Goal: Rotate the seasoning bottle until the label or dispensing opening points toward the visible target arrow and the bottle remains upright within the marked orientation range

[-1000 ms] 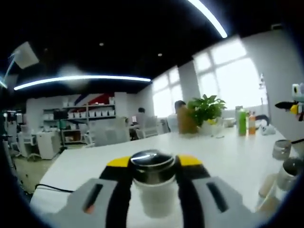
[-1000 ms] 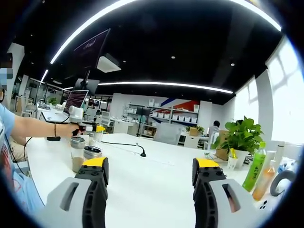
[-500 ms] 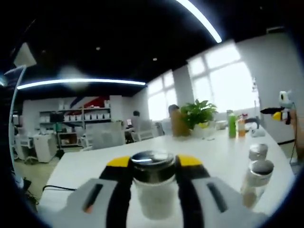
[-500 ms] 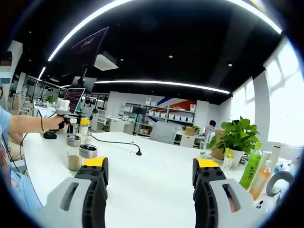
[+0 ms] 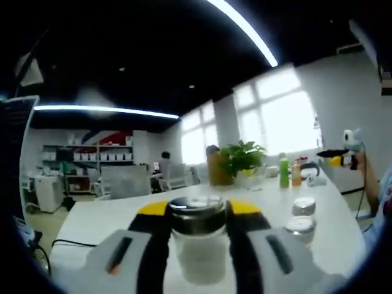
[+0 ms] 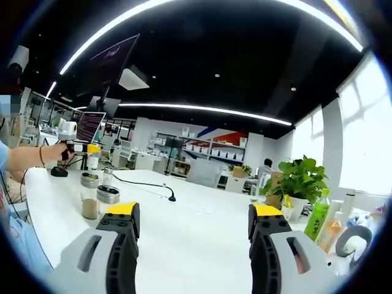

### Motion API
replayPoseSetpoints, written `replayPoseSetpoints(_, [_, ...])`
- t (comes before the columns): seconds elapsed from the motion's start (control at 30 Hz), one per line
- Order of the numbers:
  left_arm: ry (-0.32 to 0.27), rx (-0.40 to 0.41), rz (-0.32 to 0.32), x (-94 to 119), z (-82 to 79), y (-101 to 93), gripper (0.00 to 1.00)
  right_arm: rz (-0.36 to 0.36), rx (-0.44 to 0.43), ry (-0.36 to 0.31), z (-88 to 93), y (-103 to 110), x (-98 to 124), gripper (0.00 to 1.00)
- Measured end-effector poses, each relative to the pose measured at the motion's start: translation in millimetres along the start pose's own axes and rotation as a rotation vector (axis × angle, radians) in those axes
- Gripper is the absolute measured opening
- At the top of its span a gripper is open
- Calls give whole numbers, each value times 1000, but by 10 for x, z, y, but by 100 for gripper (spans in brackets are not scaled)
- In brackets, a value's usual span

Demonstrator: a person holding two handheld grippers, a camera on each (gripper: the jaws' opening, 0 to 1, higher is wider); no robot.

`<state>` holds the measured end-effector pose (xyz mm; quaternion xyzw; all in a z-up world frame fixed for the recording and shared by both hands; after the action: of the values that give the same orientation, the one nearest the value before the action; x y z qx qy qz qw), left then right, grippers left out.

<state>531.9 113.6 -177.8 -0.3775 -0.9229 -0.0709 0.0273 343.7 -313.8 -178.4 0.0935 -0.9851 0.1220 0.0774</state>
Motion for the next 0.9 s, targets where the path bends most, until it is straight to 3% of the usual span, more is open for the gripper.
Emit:
replayPoseSetpoints(0.2, [-13,19,34,112,61,-117,37,3,-2,4,8,-10,3,74])
replayPoseSetpoints(0.57, [22,18,71,219,388,-298,37,-3,-3,4,4,-2,1,74])
replayPoseSetpoints(0.7, [43,65,106,222,550,-376,37,-4,-4,5,8,0,2,73])
replayPoseSetpoints(0.9, [65,47,119,209,667,-475,37,-12,-2,5,7,25,6,73])
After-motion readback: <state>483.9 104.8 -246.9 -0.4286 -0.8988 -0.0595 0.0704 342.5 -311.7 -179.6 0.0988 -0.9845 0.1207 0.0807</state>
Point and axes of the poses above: the point that each gripper's makers call its tool centre point, and the gripper's own axes: x roughly backward along the fingers, y roughly to its left, z roughly out of its underside, the point moved 5 cm from there along x, roughly backward along the fingers, and after that the axes turned 15 degrees about y, right-handed, at the moved point
